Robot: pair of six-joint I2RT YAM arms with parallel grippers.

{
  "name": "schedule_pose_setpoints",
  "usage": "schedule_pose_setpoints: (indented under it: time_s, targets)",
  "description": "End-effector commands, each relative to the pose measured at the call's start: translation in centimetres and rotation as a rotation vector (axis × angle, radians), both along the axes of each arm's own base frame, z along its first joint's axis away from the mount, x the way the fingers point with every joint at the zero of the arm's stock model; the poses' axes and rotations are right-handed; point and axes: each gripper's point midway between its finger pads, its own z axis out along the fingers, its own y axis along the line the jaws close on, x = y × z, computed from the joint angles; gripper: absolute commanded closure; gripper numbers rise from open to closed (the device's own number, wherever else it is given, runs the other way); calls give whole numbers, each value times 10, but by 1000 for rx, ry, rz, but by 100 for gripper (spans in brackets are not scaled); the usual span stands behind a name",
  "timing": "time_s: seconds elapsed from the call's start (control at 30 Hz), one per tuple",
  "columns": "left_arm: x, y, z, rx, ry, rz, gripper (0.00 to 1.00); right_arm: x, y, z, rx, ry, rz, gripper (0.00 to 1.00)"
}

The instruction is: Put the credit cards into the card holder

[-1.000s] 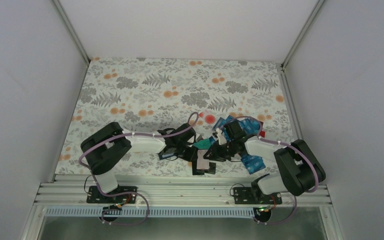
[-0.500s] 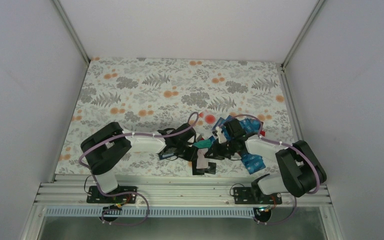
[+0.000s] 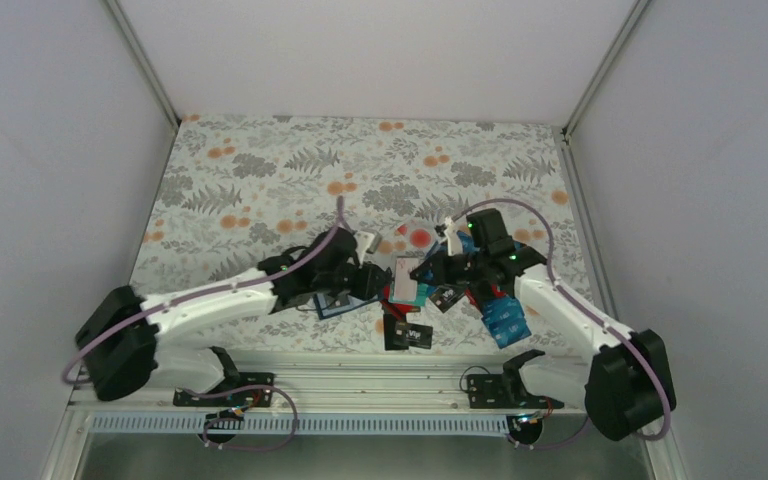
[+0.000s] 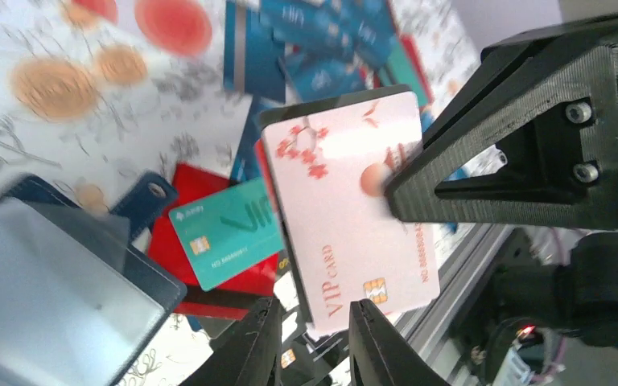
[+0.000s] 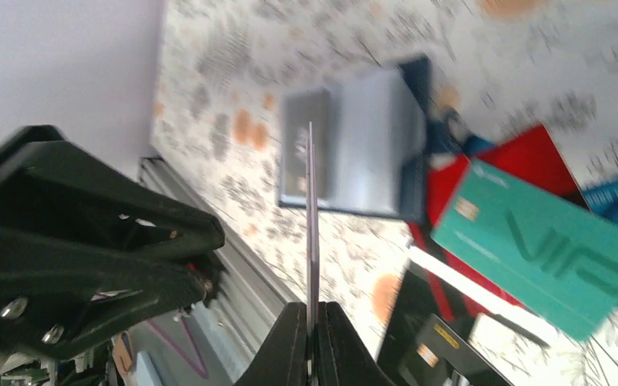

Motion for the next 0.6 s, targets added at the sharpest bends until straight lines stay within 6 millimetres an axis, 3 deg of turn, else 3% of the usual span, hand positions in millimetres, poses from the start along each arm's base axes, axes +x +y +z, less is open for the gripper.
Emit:
schedule_pose_setpoints:
  time_s: [0.0,0.17,0.3,0.43,0.57]
  targets:
    - [8,18,52,-145,-106,24,75,8,8,70,157,-165,59,96]
    - [5,38,96,-319,-188,-41,70,9,14,126,312,-294,149,96]
    - [-9,39,121,-411,-248,-122,69,4,18,166,418,-369,206,96]
    - [-21,38,138,-486,-287,-184,69,-3,19,195,470,-431,248,96]
    - [-25,35,146,-518,-306,-216,69,-6,20,209,497,-455,262,96]
